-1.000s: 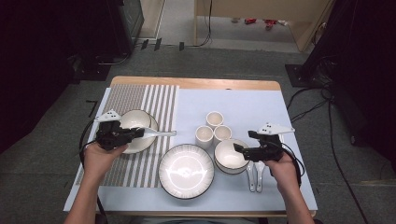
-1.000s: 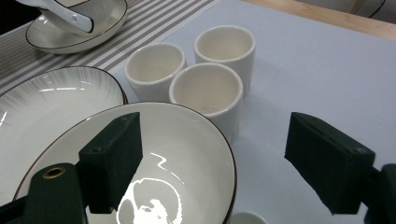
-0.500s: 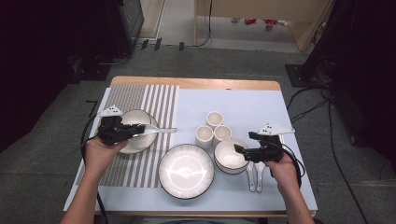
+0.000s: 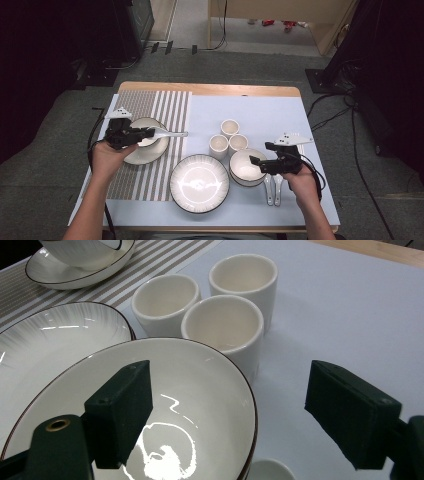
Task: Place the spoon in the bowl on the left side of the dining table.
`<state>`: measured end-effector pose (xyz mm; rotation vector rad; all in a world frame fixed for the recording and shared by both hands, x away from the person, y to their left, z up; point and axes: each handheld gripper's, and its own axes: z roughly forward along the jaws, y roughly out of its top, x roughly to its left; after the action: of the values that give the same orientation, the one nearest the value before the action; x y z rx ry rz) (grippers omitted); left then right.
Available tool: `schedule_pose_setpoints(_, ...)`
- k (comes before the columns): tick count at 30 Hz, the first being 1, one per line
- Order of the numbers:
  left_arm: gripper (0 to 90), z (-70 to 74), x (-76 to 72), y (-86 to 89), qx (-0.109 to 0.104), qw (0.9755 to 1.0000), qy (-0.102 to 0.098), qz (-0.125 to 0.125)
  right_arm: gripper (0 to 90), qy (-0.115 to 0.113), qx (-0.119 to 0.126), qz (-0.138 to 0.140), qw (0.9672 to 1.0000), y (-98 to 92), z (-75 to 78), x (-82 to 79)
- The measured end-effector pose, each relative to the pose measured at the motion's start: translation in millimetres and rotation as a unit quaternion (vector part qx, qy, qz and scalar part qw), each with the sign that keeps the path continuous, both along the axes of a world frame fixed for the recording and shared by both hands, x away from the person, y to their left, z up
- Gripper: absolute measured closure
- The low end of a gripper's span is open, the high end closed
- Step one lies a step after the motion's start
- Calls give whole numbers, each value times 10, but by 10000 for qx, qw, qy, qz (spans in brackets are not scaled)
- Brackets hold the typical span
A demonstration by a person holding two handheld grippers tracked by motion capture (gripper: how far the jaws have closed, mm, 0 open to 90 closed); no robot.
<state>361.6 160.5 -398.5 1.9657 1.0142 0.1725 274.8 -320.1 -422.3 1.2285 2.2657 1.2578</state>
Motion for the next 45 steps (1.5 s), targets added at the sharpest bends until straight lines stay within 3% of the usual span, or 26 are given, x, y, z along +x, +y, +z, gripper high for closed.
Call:
schedule_pose_setpoints(18,834,-57,153,116,45,9997,14,252,189,17,-95,16,10000,22,-23,-5)
schedule_pose_setpoints(25,833,-105,188,186,-43,9995,37,310,189,24,-80,36,10000,26,-32,0)
schedule_pose_setpoints(37,832,-165,225,183,125,9994,89,299,189,12,-43,45,10000,11,-39,5)
schedule_pose_setpoints(45,831,-190,226,201,62,9995,110,299,189,-62,-95,-51,9999,-52,-3,2)
